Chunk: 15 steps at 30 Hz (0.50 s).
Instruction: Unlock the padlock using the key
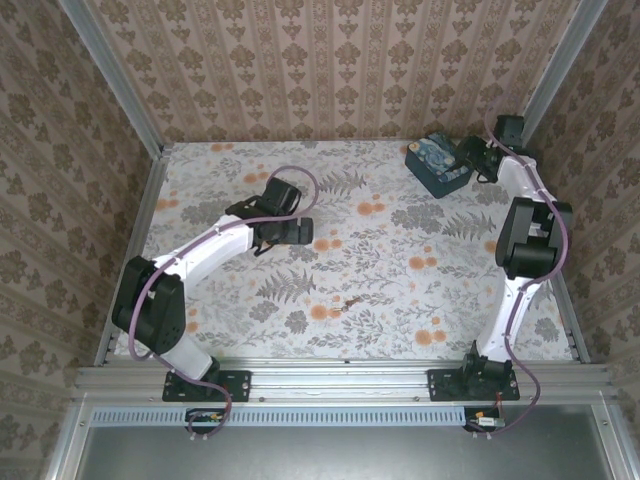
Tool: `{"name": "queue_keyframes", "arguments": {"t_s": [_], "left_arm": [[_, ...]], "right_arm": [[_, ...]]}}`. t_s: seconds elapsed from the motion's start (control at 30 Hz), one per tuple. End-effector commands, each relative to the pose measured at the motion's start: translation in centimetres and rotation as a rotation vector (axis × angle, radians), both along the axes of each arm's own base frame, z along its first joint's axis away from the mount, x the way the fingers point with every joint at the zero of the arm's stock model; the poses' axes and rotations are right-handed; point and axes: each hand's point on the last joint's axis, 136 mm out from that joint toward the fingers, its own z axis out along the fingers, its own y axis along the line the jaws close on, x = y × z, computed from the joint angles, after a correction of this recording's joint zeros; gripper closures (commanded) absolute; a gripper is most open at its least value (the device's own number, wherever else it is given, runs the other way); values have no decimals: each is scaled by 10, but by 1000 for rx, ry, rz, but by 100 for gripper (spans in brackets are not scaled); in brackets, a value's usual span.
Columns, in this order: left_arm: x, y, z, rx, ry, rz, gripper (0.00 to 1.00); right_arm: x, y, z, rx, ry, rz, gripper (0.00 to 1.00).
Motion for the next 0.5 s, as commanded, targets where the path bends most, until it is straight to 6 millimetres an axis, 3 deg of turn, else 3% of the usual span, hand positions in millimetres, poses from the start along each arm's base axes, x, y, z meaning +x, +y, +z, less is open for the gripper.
{"name": "queue_keyframes", "arguments": {"t_s": [0.0,0.13,0.3,0.47], "left_arm": [[2,-7,13,-5,-10,-39,0],[4,-13,22,-18,-28,-75,0],[5,-17,29,-34,-51,-104,0],[6,-19,39,-27,-69,-146,0]], "right_arm": [[0,8,-23,60,96,-14,19],[5,10,-27,47,154,-59,23],[13,5,-18,28,144,-144,16],[22,1,-28,59,188,-206,17]]}}
